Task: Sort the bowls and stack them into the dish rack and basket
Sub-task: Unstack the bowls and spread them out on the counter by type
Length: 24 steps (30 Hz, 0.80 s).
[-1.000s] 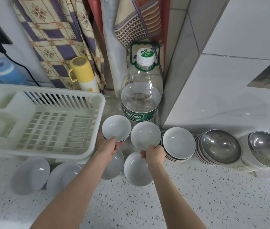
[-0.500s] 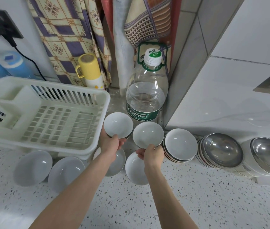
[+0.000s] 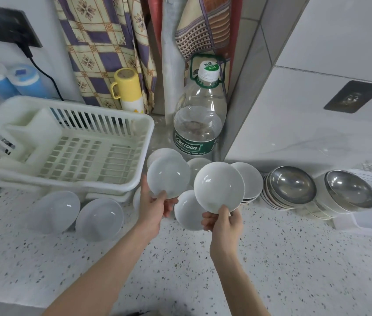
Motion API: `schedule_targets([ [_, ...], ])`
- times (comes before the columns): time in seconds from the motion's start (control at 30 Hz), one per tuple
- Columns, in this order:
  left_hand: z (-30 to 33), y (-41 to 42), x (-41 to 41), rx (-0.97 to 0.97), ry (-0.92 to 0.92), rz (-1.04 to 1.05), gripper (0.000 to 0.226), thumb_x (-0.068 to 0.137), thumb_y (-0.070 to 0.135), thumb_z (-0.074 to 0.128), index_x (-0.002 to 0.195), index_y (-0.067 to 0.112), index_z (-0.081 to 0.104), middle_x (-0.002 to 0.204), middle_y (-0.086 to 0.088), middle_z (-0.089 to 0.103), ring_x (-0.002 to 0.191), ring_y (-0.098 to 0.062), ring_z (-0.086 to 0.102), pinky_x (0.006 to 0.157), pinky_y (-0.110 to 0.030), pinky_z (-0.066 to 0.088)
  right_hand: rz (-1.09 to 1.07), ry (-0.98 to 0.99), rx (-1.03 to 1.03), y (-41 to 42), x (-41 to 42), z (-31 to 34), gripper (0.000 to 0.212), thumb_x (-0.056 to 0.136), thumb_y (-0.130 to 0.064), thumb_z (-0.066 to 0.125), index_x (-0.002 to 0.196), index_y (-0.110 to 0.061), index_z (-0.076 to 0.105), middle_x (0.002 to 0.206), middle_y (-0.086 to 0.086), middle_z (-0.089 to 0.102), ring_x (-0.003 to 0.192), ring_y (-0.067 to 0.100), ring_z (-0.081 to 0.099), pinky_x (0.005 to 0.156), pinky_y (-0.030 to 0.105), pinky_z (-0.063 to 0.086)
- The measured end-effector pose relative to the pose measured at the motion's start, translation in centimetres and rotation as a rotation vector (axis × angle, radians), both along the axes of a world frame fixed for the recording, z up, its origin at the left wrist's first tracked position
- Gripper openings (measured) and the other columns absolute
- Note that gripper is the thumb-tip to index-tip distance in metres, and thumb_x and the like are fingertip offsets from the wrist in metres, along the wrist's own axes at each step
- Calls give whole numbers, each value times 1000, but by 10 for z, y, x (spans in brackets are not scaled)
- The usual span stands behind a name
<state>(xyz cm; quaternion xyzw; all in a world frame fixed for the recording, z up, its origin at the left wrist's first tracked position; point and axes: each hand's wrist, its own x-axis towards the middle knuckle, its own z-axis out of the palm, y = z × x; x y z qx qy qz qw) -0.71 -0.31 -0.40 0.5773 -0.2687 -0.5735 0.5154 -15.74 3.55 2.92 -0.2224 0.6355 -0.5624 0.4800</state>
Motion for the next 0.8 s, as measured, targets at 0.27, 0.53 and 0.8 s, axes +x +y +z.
schedule_targets([
  [0.27, 0, 99, 38, -28, -41, -214, 69, 100, 1, 45, 132, 62, 38, 74, -15, 71, 53, -17, 58, 38, -25, 38, -32, 5, 23, 85, 11, -13, 22, 95, -7, 38, 93, -3, 60, 54, 11, 60, 39, 17, 46, 40, 24, 40],
  [0.53, -31, 158, 75, 126, -41, -234, 65, 100, -1, 47, 136, 52, 39, 75, -23, 72, 55, -24, 57, 35, -24, 35, -17, 17, 186, 137, 23, -35, 21, 93, 0, 38, 92, 4, 58, 51, 14, 58, 36, 16, 45, 36, 25, 37],
  [0.8, -52, 159, 88, 185, -70, -234, 62, 100, 1, 49, 139, 48, 38, 72, -24, 72, 49, -19, 53, 37, -24, 35, 65, 60, 316, 142, 23, -48, 23, 90, 2, 38, 96, 5, 60, 50, 12, 60, 38, 14, 49, 37, 24, 39],
])
